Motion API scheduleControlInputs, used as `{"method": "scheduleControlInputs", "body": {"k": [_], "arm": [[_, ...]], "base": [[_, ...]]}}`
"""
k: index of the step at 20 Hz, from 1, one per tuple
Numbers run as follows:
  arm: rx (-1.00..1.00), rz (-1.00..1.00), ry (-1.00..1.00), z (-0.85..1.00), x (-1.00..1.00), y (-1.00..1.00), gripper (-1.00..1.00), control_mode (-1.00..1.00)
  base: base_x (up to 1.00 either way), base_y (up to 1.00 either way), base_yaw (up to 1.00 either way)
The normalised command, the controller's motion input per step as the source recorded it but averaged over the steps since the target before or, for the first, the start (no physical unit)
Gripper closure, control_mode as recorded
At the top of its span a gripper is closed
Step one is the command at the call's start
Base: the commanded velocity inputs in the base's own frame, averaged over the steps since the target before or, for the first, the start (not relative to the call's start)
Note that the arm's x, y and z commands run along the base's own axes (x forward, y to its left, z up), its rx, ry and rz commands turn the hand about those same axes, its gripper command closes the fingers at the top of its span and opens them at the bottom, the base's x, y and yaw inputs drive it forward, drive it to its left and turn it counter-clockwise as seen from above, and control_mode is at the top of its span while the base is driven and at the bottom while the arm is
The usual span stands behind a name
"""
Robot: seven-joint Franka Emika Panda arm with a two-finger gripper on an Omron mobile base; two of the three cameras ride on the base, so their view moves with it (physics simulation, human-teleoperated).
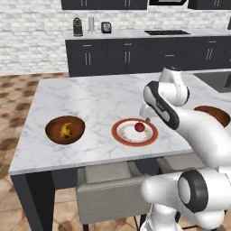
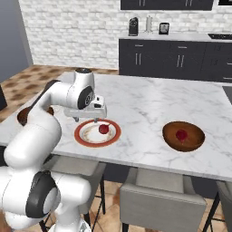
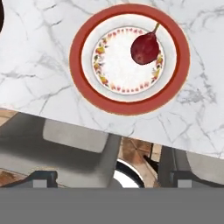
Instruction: Take the fruits from the plate on the dining counter and place two fruits in each bowl.
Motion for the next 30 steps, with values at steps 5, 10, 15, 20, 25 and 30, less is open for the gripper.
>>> {"method": "scheduleControlInputs", "body": {"k": [5, 10, 15, 20, 25, 30], "arm": [[-0.07, -0.01, 0.16, -0.70, 1.00, 0.00, -1.00, -1.00], [-0.01, -0.07, 0.05, -0.47, 0.91, 0.00, -1.00, -1.00], [0.00, -0.05, -0.05, -0.03, 0.35, 0.00, -1.00, -1.00], [0.00, -0.06, -0.10, -0.39, 0.00, 0.02, -1.00, -1.00], [0.00, 0.00, -0.03, -0.66, 0.03, 0.00, -1.00, -1.00], [0.00, -0.02, -0.01, -0.36, 0.21, 0.00, -1.00, -1.00]], "base": [[0.00, 0.00, 0.00], [0.00, 0.00, 0.00], [0.00, 0.00, 0.00], [0.00, 0.00, 0.00], [0.00, 0.00, 0.00], [0.00, 0.00, 0.00]]}}
